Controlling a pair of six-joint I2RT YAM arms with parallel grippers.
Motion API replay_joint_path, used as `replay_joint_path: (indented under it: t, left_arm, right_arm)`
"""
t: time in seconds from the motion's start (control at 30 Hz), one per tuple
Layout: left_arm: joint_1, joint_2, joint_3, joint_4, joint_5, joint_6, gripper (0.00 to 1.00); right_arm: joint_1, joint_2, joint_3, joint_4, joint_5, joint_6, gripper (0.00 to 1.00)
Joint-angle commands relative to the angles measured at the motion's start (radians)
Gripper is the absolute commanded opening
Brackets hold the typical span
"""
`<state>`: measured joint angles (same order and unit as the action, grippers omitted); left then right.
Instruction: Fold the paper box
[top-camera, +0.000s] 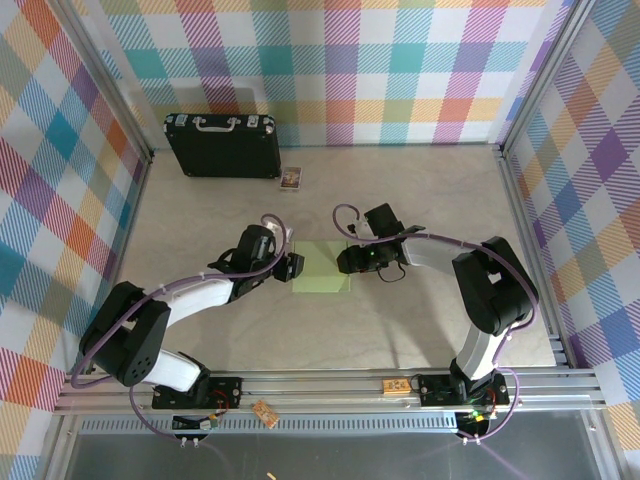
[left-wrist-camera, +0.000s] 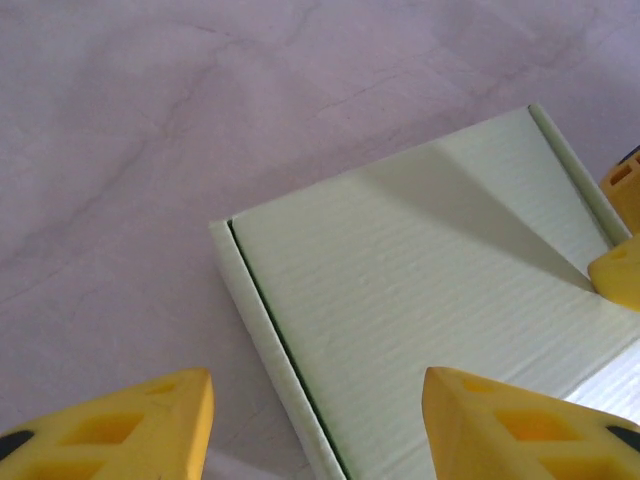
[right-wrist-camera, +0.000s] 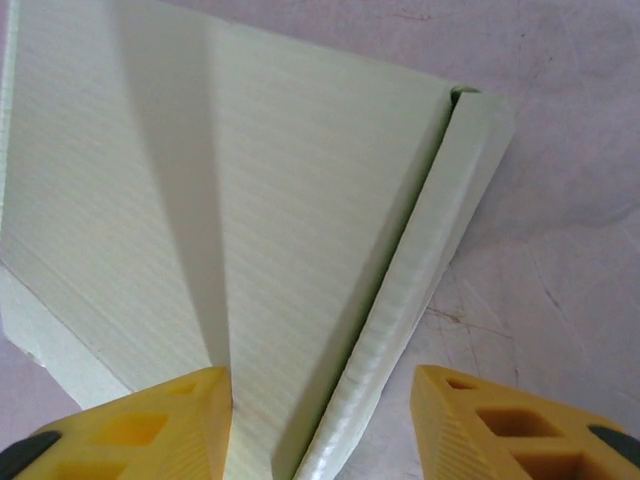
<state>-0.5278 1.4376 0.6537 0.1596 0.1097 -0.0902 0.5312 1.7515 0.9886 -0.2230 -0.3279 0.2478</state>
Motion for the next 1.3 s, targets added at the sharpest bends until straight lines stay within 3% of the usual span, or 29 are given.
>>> replay_joint_path:
  t: [0.0, 0.2, 0.53, 0.9, 1.1, 1.27]
  left_arm:
    - [0.002, -0.016, 0.009, -0.021, 0.069, -0.113, 0.58]
    - [0.000, 0.023, 0.023, -0.063, 0.110, -0.152, 0.57]
    - [-0.007, 0.065, 0.096, -0.079, 0.147, -0.161, 0.58]
    - [-0.018, 0.205, 0.214, -0.117, 0.245, -0.132, 0.58]
    - [-0.020, 0.218, 0.189, -0.176, 0.182, -0.155, 0.57]
    - [-0.020, 0.249, 0.212, -0.276, 0.131, -0.169, 0.55]
  right_arm:
    - [0.009, -0.025, -0.009, -0.139, 0.059, -0.003, 0.54]
    - [0.009, -0.082, -0.009, -0.236, 0.062, 0.018, 0.57]
    - [0.010, -0.156, -0.073, -0.211, 0.027, 0.051, 0.60]
    - [0.009, 0.002, 0.065, -0.255, 0.018, -0.044, 0.46]
    - [0.009, 0.033, 0.106, -0.250, 0.005, -0.066, 0.47]
    - [0.009, -0.009, 0.097, -0.261, 0.046, -0.062, 0.55]
